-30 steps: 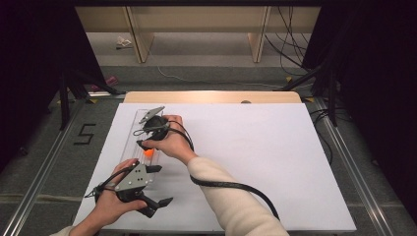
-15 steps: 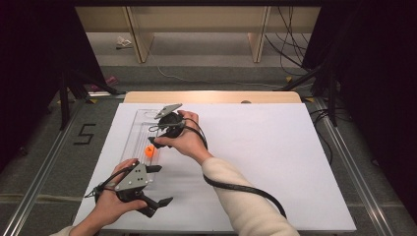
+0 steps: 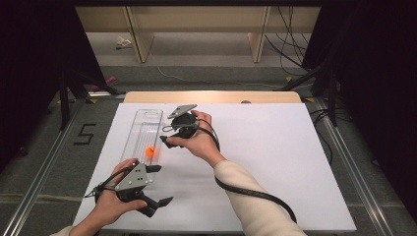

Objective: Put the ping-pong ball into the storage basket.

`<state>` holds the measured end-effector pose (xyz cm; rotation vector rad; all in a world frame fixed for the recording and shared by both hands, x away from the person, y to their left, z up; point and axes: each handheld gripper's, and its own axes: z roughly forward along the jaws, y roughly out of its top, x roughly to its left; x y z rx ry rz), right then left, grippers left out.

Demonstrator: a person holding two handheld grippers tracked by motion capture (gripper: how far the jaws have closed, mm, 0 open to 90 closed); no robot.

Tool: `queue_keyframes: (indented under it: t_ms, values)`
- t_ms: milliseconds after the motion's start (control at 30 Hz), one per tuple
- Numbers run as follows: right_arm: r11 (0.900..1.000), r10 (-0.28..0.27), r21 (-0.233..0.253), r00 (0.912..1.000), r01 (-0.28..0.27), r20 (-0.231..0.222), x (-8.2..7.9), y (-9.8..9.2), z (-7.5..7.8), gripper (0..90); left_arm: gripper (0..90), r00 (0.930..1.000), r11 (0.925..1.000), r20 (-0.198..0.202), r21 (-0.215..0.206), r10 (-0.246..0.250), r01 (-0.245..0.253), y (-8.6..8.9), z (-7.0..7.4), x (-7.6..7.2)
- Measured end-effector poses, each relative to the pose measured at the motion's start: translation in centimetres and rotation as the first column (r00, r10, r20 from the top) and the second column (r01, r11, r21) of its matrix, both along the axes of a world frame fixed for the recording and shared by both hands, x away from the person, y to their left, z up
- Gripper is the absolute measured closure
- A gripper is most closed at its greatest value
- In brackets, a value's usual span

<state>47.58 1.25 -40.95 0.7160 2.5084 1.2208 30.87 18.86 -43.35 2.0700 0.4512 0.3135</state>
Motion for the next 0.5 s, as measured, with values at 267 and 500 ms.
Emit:
queue_keyframes:
  t_ms: [267, 500]
  values:
    - [1.0, -0.023, 0.004, 0.9997, 0.023, 0.007, -0.2, -1.5, 0.2, 17.0, 0.5, 1.0, 1.0, -0.002, -0.001, 0.001, -0.002, 0.0, 0.0, 0.0]
    - [0.999, -0.05, 0.008, 0.9987, 0.05, 0.008, -0.2, -2.9, 0.2, 17.2, 0.4, 1.0, 1.0, -0.003, -0.001, 0.002, -0.002, 0.0, 0.0, 0.0]
